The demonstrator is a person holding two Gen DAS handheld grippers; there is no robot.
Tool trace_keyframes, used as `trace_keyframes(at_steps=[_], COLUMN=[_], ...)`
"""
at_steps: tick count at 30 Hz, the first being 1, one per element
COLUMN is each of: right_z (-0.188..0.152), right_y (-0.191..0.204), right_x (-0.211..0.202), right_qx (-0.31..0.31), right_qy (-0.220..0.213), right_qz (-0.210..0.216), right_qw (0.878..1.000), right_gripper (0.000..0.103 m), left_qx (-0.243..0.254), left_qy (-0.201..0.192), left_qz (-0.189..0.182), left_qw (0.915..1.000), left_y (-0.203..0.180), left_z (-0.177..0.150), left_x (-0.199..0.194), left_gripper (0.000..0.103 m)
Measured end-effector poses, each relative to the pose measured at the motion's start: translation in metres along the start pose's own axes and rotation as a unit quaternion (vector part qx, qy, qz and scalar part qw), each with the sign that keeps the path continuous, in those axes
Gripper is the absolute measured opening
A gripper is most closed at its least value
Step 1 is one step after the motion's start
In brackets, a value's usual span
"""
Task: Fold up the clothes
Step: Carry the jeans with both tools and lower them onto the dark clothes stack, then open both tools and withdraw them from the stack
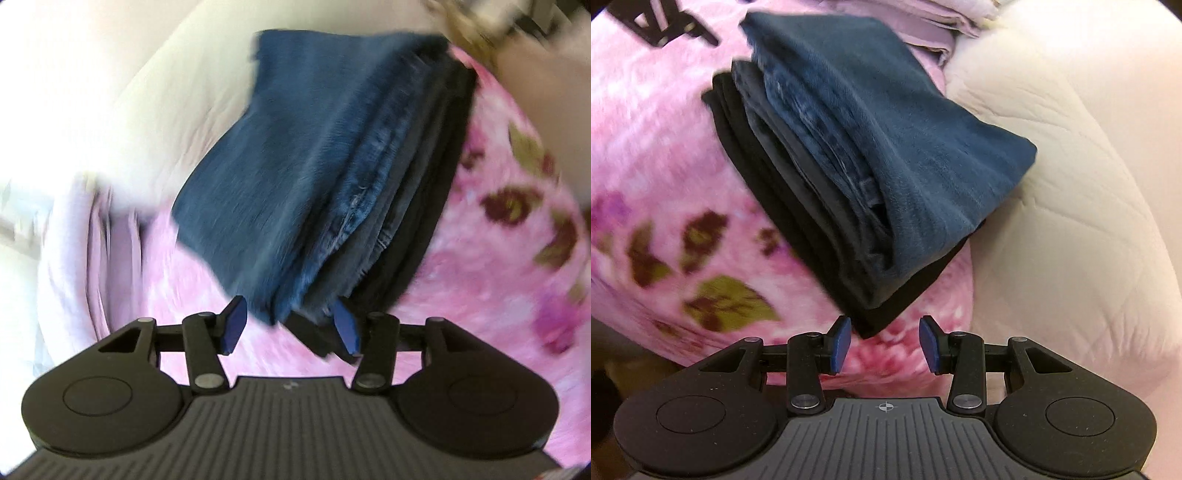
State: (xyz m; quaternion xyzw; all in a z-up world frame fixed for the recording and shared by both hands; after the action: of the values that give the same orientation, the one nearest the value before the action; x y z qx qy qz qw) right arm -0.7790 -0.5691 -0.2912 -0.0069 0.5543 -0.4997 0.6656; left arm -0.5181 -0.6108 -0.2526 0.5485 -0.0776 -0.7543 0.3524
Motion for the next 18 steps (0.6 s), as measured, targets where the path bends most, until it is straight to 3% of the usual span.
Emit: trace_keyframes(at_steps=[1,4,8,9,11,18], right_z=[0.002,0.009,0.021,0.024,0.029,0.041], right_y=[0.002,0.007,0.005,0.006,0.003,0.003], right_x=[-0.005,-0.023,-0.054,-0.062,-0.081,-0.159], right_qx=[0.018,0.085,0.194,0.217,0.252,0.330], right_qy=[0.002,0.007,0.020,0.021,0.020,0.010], right_qz=[0.005,0.021,0.052,0.057,0.052,0.009], right_qw=[1.000,0.996,0.980,0.974,0.966,0.944], right_gripper=[0.040,0.053,0.055,0.068,0.086,0.086], left_qx=[-0.029,-0.122,-0.232,-0.250,-0.256,-0.230], left_qy=[0.004,0.015,0.022,0.023,0.024,0.001], left_qz=[-0.004,-0.017,-0.032,-0.035,-0.036,-0.034], left_qw=[0.9996,0.9922,0.9719,0.9673,0.9657,0.9727], left_y=[0.002,-0.006,-0.012,-0.011,-0.016,-0.025], left_z=[0.006,0.011,0.007,0.005,0.002,-0.017], left_x=[-0.006,-0.017,-0.037,-0.046,-0.056,-0.105], left_gripper=[0.049,0.051,0.057,0.060,0.062,0.067])
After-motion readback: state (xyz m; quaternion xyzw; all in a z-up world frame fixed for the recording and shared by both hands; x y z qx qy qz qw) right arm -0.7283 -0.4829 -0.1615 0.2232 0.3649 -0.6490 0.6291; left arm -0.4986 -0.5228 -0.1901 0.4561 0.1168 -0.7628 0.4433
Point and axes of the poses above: each gripper's, at about its wrist camera, not at the fingertips, and x roughly the way its jaws point, y to its left, z to its top, the point moved 1 cm from there along x, roughly the way its jaws point, and after that the axes turned 6 degrees about -z, right-handed, at the moved point
